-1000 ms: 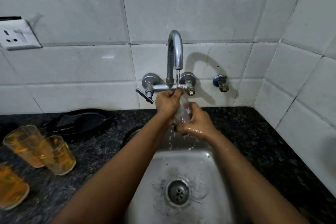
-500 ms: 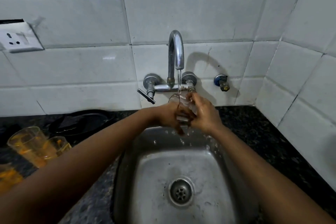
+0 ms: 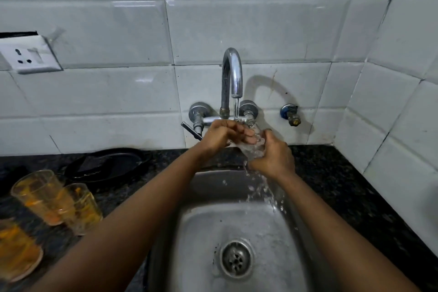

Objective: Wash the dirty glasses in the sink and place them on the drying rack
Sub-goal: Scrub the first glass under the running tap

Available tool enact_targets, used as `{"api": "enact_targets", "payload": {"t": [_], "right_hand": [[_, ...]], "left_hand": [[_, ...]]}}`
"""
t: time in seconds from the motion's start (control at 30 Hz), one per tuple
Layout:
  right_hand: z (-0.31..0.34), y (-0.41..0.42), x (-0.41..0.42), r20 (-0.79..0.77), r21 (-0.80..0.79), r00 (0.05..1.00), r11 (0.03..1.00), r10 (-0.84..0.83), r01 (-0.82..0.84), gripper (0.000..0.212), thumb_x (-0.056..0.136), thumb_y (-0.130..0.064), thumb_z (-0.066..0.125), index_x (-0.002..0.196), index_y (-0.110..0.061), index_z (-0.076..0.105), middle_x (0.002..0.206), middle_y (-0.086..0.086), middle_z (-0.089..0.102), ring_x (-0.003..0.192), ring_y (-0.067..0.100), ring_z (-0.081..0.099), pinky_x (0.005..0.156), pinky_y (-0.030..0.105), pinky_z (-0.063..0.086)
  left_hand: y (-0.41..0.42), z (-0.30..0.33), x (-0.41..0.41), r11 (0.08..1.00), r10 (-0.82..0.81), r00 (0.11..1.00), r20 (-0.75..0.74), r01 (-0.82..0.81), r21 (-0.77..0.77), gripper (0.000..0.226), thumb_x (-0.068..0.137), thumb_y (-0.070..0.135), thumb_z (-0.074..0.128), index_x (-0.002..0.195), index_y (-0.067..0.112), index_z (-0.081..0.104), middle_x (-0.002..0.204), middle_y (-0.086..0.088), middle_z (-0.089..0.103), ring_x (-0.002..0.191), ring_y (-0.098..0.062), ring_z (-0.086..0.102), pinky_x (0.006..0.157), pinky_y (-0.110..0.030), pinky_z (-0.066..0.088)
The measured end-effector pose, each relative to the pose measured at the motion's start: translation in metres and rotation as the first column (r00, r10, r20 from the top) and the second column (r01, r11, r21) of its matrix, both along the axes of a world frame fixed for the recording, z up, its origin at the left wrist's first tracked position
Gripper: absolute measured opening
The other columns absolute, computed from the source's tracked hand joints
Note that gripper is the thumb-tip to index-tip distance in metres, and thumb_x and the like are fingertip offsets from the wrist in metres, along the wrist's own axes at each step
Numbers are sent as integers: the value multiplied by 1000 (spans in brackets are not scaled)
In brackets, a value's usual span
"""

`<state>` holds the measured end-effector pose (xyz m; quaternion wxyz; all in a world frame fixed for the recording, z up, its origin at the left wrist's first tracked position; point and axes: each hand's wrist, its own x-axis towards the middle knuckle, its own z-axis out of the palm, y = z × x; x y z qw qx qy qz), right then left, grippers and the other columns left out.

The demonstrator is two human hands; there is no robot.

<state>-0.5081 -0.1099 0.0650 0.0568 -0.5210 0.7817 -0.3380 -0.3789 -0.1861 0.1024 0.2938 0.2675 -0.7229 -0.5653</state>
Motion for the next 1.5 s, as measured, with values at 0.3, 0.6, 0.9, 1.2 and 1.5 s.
{"api": "enact_targets", "payload": {"t": [0.3, 0.6, 0.9, 1.2, 1.5], "right_hand": [[-7, 11, 36, -236, 94, 965, 991, 116, -96, 119, 65, -36, 81, 147, -23, -5, 132, 13, 41, 107, 33, 57, 82, 41, 50], [-13, 18, 23, 704, 22, 673, 940, 228, -341, 63, 69, -6, 76, 123, -10, 45, 107, 4, 62, 93, 19, 64, 76, 33, 56], [-17, 23, 23, 790, -52, 554, 929, 262, -366, 70, 59, -14, 83, 120, -11, 48, 108, 11, 65, 95, 28, 65, 85, 45, 55], [-24, 21, 11, 689, 85, 681, 906, 248, -416, 65, 72, -21, 76, 124, -23, 37, 112, 5, 58, 95, 24, 65, 75, 44, 58], [-20, 2, 36, -26, 65, 1000, 998, 16, -14, 55, 86, -66, 34, 81, -15, 55, 93, 10, 64, 80, 25, 57, 67, 36, 46]], "left_hand": [[13, -23, -40, 755, 654, 712, -257, -588, 291, 43, 94, 32, 49, 55, 13, 51, 47, -2, 50, 35, -8, 43, 41, -20, 40], [4, -38, -20, 807, 552, 807, -209, -454, 378, 39, 91, 37, 53, 60, 13, 47, 55, -5, 46, 50, -19, 45, 52, -30, 42], [4, -37, -19, 923, 367, 915, -168, -381, -58, 49, 85, 24, 65, 43, 17, 42, 35, 6, 39, 32, -10, 33, 44, -21, 33], [2, -66, -25, 796, 462, 884, -76, -375, 475, 22, 91, 29, 56, 84, 8, 61, 82, -13, 62, 76, -27, 59, 79, -40, 53], [18, -72, -23, 659, 194, 980, 34, -156, 735, 48, 99, 37, 28, 71, 8, 55, 39, -4, 59, 31, -13, 56, 33, -17, 45]]}}
